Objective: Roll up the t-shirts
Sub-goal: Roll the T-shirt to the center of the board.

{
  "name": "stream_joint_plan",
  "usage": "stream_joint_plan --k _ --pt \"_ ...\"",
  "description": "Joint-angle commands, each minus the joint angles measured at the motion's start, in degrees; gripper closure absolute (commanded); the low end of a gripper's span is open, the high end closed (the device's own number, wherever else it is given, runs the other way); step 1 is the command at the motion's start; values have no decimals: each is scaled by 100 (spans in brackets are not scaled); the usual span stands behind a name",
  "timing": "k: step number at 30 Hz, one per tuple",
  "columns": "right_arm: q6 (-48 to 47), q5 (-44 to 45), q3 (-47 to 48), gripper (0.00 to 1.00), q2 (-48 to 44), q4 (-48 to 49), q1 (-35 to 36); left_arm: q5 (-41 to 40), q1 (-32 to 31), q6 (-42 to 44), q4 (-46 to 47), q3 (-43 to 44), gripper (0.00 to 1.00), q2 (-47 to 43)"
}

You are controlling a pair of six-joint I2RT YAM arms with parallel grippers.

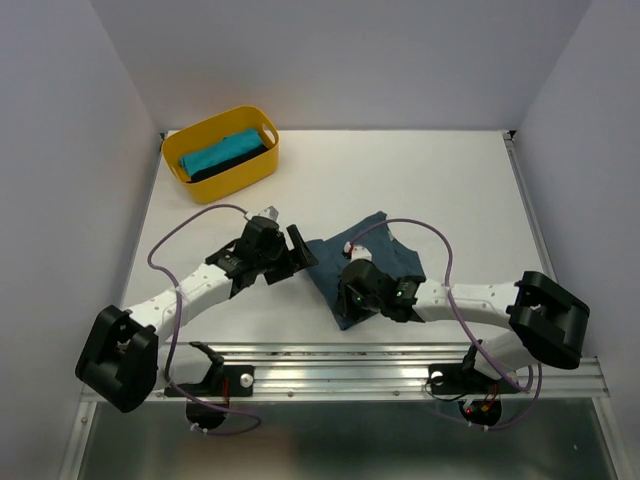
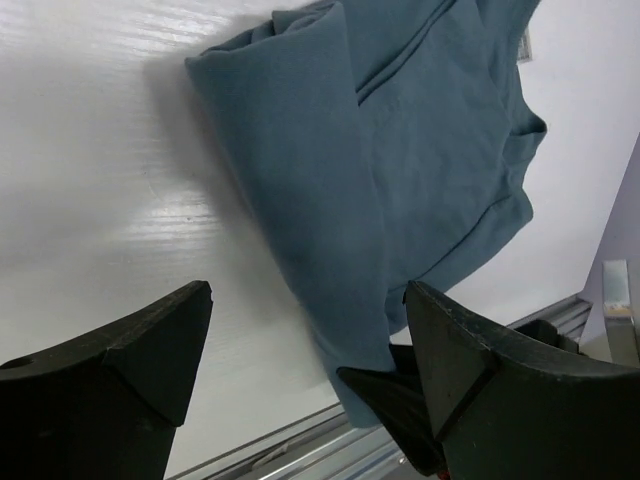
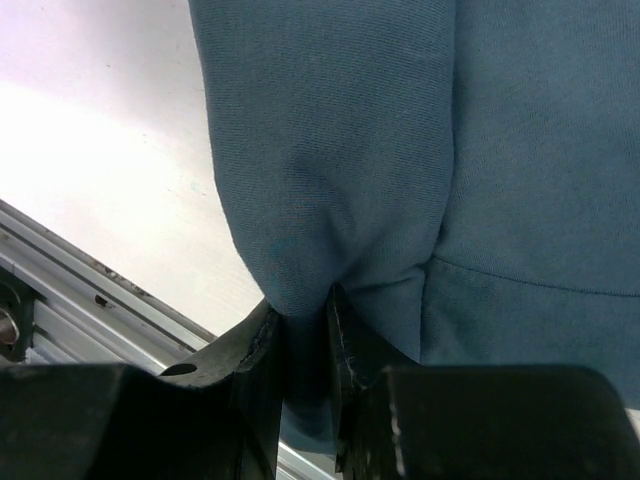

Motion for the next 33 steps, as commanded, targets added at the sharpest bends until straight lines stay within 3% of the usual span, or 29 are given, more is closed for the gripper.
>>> stream_joint_plan --k 1,12,18,21,25,27,28,29,31,33 --pt "85 -303 -78 99 -172 366 -59 -18 -9 -700 1129 -255 11 252" --pt "86 -514 -271 99 -322 542 -164 -10 -18 -595 1789 -71 12 1236" --pt "86 -541 -350 99 -392 551 -164 -53 -18 -586 2061 70 22 1861" --pt "77 -550 -420 99 -462 560 -217 -71 -18 -639 2186 105 33 2010" --pt "59 -558 -526 99 -533 569 -217 -36 -9 -595 2142 202 59 2116" --pt "33 -558 -596 99 -559 560 -217 -36 -9 -543 2020 255 83 2081" --pt "33 -558 -605 99 -559 560 -217 -36 -9 -534 1975 272 83 2081" --pt "24 -558 -623 99 -559 560 -217 -19 -18 -516 1923 290 97 2072" --pt "24 -550 -632 99 -559 534 -217 -10 -9 -490 1721 360 100 2055" --pt "-2 -515 -571 86 -551 350 -217 8 -9 -437 1589 395 100 2002"
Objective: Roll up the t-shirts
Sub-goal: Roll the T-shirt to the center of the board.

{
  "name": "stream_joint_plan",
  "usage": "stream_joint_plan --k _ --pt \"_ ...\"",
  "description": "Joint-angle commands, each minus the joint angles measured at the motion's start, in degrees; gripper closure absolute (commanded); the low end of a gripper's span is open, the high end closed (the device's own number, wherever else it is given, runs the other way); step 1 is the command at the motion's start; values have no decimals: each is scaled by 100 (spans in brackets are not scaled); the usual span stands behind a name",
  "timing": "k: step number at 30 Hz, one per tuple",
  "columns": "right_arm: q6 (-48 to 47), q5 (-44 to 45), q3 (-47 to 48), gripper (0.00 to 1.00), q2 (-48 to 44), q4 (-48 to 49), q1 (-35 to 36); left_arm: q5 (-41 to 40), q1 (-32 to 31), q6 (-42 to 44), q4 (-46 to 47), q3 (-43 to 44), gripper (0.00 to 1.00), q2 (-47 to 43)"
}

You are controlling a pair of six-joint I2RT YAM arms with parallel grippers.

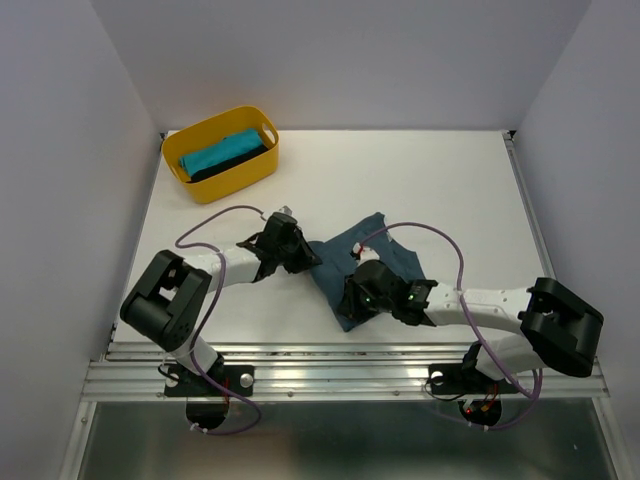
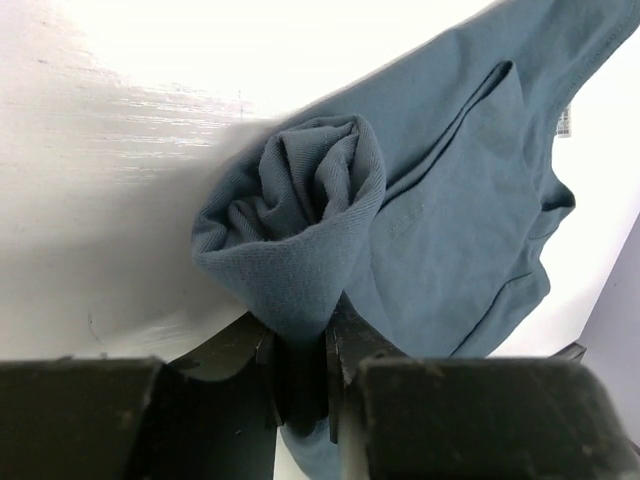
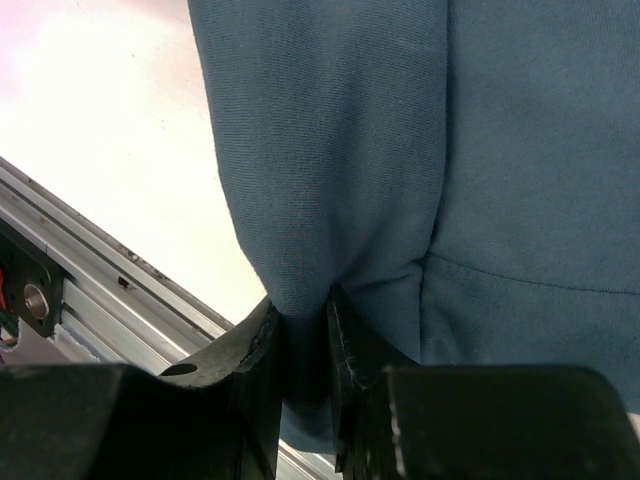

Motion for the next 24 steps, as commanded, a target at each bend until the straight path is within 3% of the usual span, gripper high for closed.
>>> stream_joint_plan --k 1,4,9,14,18,24 --pt "-140 -1 81 69 -111 -223 -12 -92 19 156 -441 306 100 -195" --pt "-350 122 274 44 -120 -557 -12 -145 19 147 -890 446 100 -317" --pt "-685 596 844 25 -138 -1259 58 -338 10 94 -1646 727 100 -380" --pt "-975 1377 1425 20 -41 -1919 409 -427 10 -2 -1814 728 100 -467" --pt "-1072 2309 1847 16 205 -2534 1093 -435 10 -46 -1858 728 100 -529" --pt "-1037 3417 2410 9 985 -3018 1667 -462 10 -29 -1929 798 100 -511"
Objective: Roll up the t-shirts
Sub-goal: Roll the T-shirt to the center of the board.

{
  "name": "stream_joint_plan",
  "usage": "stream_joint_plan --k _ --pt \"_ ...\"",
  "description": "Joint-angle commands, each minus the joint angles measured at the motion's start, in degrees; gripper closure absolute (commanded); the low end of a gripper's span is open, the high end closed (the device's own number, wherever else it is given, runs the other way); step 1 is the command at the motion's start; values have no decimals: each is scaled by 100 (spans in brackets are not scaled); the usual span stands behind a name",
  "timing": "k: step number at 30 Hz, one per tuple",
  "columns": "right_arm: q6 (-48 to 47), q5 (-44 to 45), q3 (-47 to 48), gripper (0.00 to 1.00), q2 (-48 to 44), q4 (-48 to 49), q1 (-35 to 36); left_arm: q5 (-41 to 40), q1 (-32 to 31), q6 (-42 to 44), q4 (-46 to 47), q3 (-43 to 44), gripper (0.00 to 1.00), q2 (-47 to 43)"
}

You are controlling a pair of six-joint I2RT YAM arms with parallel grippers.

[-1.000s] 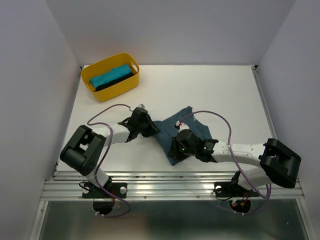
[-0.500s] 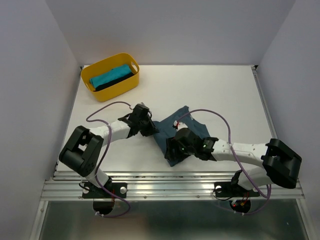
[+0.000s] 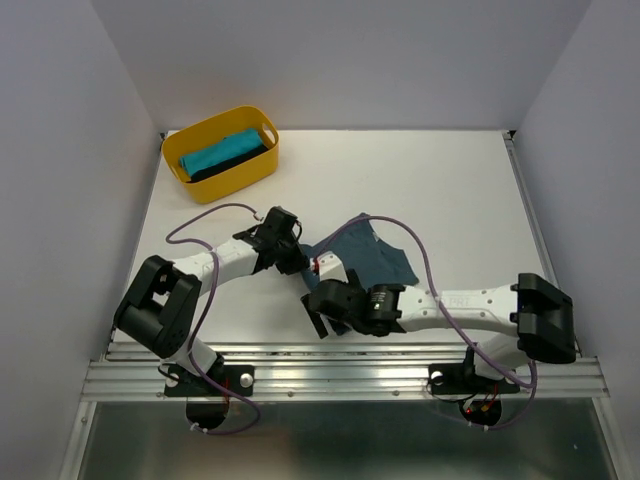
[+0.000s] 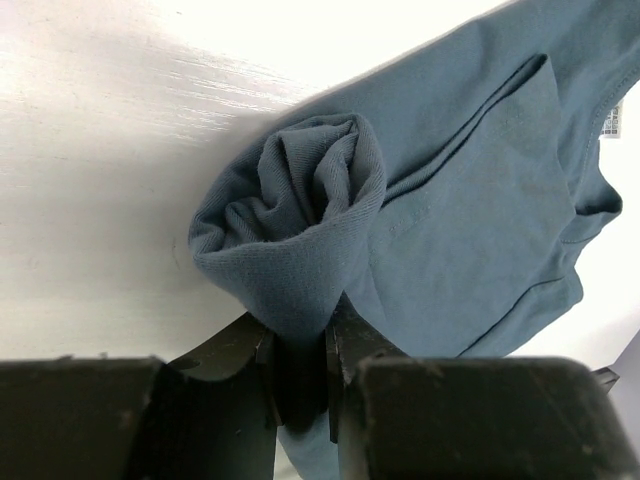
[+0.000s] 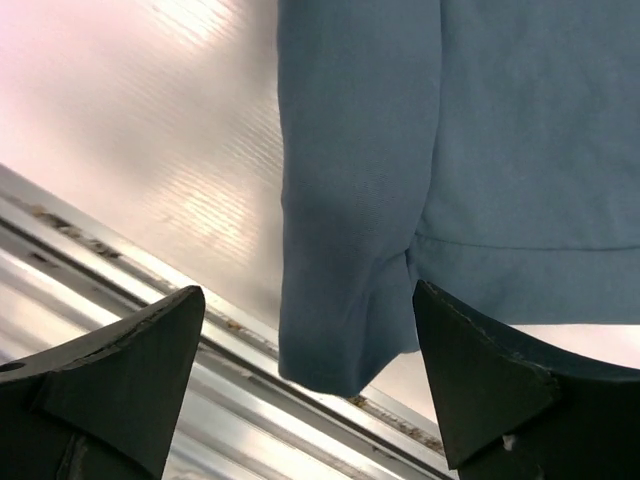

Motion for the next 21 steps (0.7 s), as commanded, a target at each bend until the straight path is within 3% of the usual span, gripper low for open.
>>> stream_joint_plan --k 1,10,17,21 --pt "-73 1132 362 9 454 -580 281 -75 10 -7 -134 239 100 -232" --pt "-187 1388 618 12 1227 -448 466 -119 2 28 -161 230 100 -232" --pt "-47 1844 855 39 1571 -685 466 -101 10 45 -100 221 100 -223" --pt "50 1976 864 47 1553 -668 466 -31 1 54 -11 160 100 -223"
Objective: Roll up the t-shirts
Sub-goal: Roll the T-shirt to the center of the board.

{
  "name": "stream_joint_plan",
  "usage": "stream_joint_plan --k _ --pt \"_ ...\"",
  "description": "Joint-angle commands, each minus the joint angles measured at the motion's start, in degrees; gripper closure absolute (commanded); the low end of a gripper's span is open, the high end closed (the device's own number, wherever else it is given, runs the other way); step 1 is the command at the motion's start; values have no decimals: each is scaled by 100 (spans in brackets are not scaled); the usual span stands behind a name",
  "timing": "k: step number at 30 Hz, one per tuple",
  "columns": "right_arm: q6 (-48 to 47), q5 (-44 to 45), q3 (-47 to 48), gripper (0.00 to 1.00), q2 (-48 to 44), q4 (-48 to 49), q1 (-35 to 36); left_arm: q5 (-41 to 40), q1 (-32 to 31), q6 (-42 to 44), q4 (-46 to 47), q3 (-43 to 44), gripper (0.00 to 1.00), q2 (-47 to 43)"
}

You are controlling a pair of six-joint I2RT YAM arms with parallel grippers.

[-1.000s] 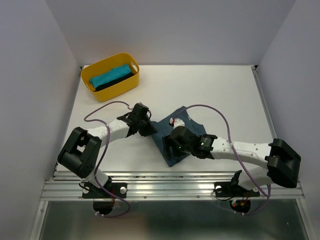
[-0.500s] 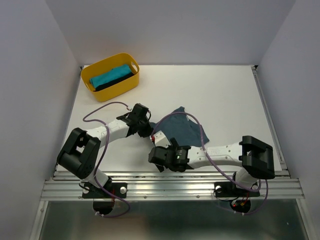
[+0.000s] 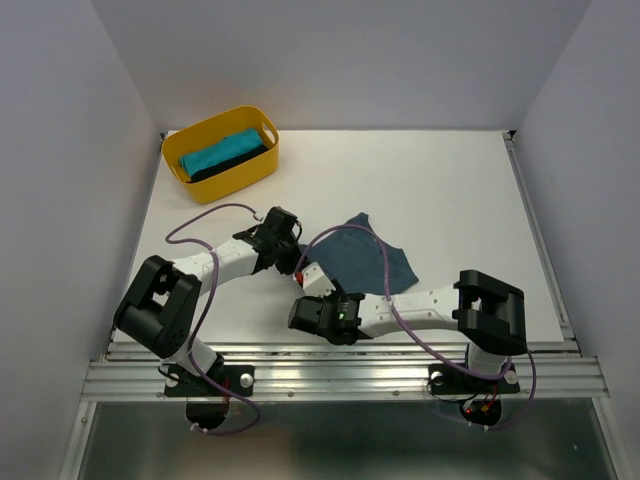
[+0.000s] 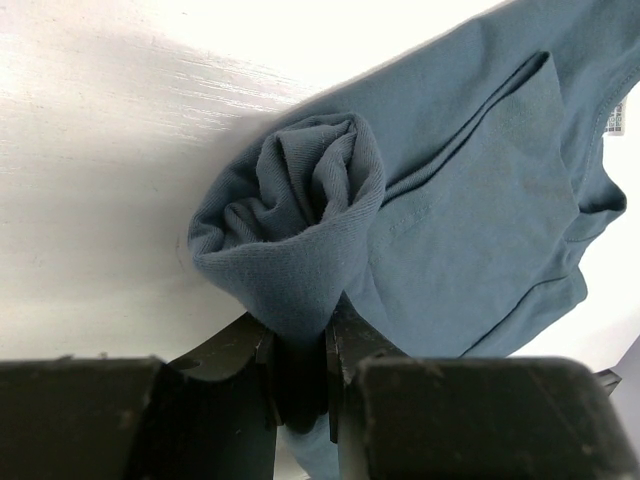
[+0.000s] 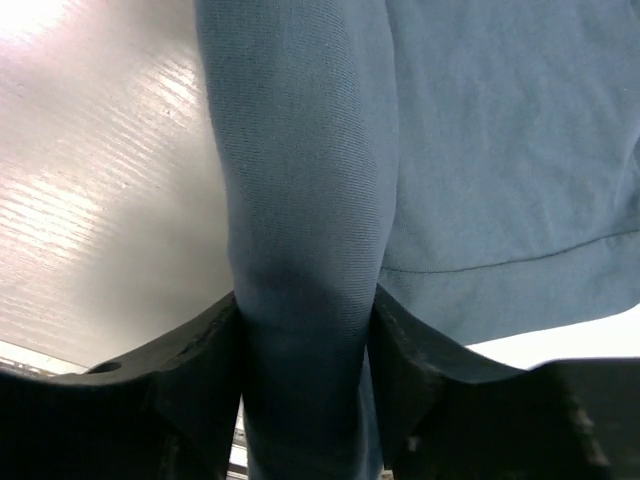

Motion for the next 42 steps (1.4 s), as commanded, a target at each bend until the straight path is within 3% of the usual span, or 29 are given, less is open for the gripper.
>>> stream_joint_plan --k 1,2,5,8,10,11,16,20,33,38,39,40,42 --pt "161 499 210 51 -60 -78 44 -3 1 52 43 142 100 -214" --pt "179 508 202 55 -60 -78 44 -3 1 52 43 151 100 -197" --pt "284 289 88 80 -130 45 44 50 1 78 52 177 100 -179" --pt "354 -9 -237 93 -384 413 44 59 1 175 52 221 100 -205" --pt "372 -405 -562 96 -629 800 44 59 1 254 35 265 92 -232" --pt "416 -659 -667 98 -701 932 44 59 1 272 26 309 84 -258" --pt "539 -1223 -1107 99 -1044 1512 -166 68 1 360 -1 397 78 -293" --pt "583 -1750 -1432 99 -1307 1838 -412 33 1 500 -106 511 60 -372" --pt "742 -3296 -2487 99 -1923 2997 -1177 -503 1 1098 -782 1021 50 -1251" --pt "645 -3789 -2611 99 -1976 3201 -1282 -653 1 1212 -897 1030 53 -1427" --pt "645 -3938 -2637 99 -1976 3401 -1283 -644 1 1230 -897 995 57 -1436" --pt "645 -4157 -2707 99 -1976 3472 -1413 -644 -7 1247 -915 960 67 -1444" --pt "680 -4517 -2786 99 -1984 3674 -1519 -740 -51 1282 -1002 933 73 -1436"
